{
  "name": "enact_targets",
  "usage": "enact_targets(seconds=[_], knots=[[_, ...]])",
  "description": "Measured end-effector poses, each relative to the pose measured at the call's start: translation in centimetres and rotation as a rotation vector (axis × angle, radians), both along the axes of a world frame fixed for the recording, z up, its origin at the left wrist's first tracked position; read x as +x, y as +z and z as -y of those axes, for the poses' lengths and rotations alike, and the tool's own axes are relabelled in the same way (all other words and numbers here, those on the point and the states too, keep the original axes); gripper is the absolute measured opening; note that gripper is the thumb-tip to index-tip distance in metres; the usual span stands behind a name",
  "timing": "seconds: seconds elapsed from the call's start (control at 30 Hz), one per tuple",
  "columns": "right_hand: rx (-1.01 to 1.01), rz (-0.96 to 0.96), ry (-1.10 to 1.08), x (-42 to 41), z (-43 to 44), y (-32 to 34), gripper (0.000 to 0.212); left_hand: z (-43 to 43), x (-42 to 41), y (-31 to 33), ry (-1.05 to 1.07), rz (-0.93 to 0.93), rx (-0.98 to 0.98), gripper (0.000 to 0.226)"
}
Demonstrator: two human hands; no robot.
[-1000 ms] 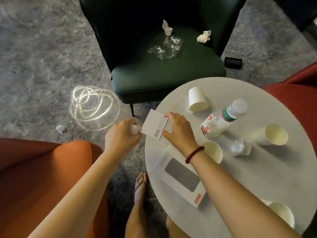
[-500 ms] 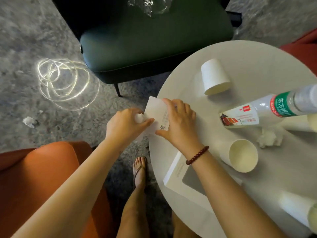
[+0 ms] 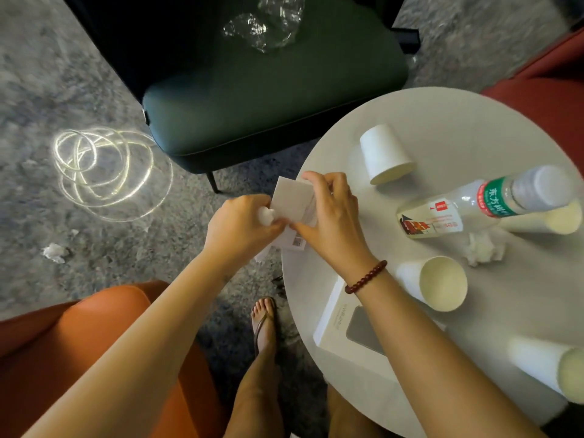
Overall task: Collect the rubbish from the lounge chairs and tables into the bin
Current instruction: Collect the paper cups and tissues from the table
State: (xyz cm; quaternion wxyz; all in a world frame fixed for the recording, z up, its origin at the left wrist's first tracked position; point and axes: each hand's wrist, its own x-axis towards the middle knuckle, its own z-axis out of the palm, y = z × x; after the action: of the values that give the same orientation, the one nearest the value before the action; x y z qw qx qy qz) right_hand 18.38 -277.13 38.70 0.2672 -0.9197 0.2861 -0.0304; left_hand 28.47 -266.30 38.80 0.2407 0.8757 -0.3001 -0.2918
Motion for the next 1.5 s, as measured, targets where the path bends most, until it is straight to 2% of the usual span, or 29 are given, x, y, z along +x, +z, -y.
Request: enact_targets(seconds=[0.33,0.63,0.83,1.1,1.3,1.5], knots=[[0.033,0.196,-0.162,-0.9,1.6,7.6,0.047,4.2,0.0,9.0,-0.197,0.132,-0.122,0.029],[-0.034,0.231,-0.304,-9.0,3.9,10.6,0.051,9.6,-4.4,13.2,-0.453,0.254,0.005,0.018],[-0.048,0.224,-0.313,-14.2,4.4,11.6,0.047,10.2,-7.8,14.3,-0.547,0.312,0.040,0.023],[-0.050,0.194,-0.226,-20.7,6.6,10.1,0.047,9.6,-14.3,12.9,-0.392,0.290,0.050,0.027],[-0.037,-0.025,-0.250,-24.5,11.3,5.6,0.046,7.7,-18.4,10.2,-0.197,0.194,0.020,0.031],[-0.046,-0.238,-0.201,-23.8,12.8,0.7,0.052,3.9,-20.5,8.0,-0.035,0.105,-0.013,0.029]])
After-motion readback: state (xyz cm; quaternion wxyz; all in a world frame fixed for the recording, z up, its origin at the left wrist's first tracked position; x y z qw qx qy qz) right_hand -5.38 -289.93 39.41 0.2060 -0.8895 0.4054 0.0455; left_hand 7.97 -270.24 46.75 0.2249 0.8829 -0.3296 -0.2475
